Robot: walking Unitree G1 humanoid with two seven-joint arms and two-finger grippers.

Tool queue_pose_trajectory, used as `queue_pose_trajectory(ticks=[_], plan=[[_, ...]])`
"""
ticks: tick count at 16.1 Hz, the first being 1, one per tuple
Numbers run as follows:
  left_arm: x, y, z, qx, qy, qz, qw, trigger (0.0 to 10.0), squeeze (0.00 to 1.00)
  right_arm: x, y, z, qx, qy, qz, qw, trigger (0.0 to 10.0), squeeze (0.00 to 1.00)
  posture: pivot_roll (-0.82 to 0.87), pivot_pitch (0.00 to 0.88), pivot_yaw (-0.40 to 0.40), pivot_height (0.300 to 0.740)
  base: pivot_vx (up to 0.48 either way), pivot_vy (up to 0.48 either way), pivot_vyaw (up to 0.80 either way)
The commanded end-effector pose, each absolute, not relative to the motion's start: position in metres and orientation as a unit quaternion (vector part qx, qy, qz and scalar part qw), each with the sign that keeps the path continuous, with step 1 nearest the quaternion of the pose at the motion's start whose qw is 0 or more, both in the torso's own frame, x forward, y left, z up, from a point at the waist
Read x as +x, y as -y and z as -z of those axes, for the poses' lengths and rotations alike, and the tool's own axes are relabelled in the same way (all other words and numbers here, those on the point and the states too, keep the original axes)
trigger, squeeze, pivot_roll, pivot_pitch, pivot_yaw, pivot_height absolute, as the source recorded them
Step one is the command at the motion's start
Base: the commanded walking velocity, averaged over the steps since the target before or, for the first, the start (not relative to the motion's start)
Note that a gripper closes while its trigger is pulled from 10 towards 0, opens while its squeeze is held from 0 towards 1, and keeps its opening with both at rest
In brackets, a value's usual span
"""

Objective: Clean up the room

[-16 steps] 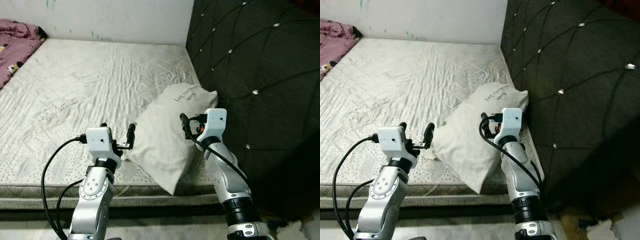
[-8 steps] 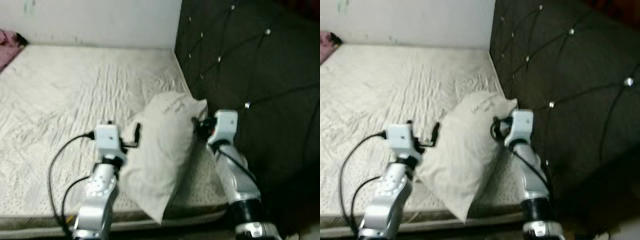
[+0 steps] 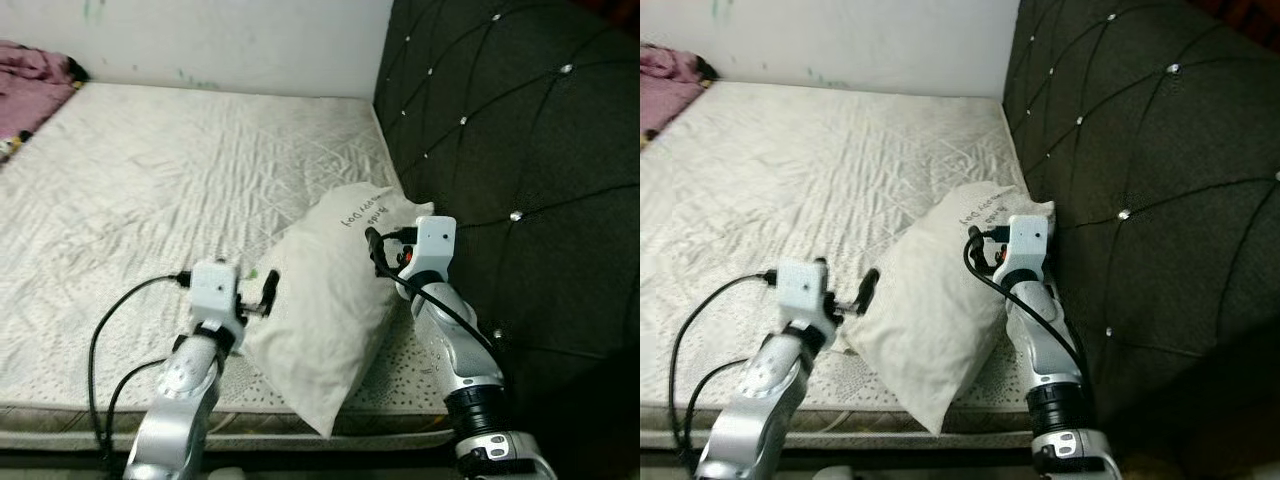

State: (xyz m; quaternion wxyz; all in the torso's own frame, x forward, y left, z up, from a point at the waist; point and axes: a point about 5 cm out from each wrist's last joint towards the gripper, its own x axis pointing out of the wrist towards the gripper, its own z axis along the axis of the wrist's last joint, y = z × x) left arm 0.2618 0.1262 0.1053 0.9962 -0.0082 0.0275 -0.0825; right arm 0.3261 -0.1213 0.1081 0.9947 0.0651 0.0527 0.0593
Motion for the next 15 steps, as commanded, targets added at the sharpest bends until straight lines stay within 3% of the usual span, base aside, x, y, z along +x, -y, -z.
queue_pose_trajectory(ticks=[1, 10, 12, 15], plan=[[0.265, -0.129, -0.116, -0.009, 0.01, 0.055, 0.998, 10.0, 0.0, 0.326, 0.124, -0.12, 0.078, -0.029, -0.051, 0.995, 10.0, 0.0, 0.11, 0.0, -0.038, 0.74, 0.0, 0.0, 0.0], [0.247, -0.157, -0.109, -0.019, -0.005, -0.035, 0.999, 10.0, 0.0, 0.317, 0.142, -0.116, 0.076, -0.025, -0.015, 0.997, 10.0, 0.0, 0.12, 0.015, -0.058, 0.74, 0.0, 0.0, 0.0], [0.249, -0.163, -0.109, -0.01, 0.003, -0.041, 0.999, 10.0, 0.0, 0.308, 0.15, -0.109, 0.07, -0.038, 0.001, 0.997, 10.0, 0.0, 0.11, 0.015, -0.046, 0.74, 0.0, 0.0, -0.8], [0.249, -0.162, -0.113, 0.002, 0.018, -0.041, 0.999, 10.0, 0.0, 0.308, 0.149, -0.112, 0.069, -0.032, -0.001, 0.997, 10.0, 0.0, 0.11, 0.007, -0.037, 0.74, 0.0, 0.0, 0.0]])
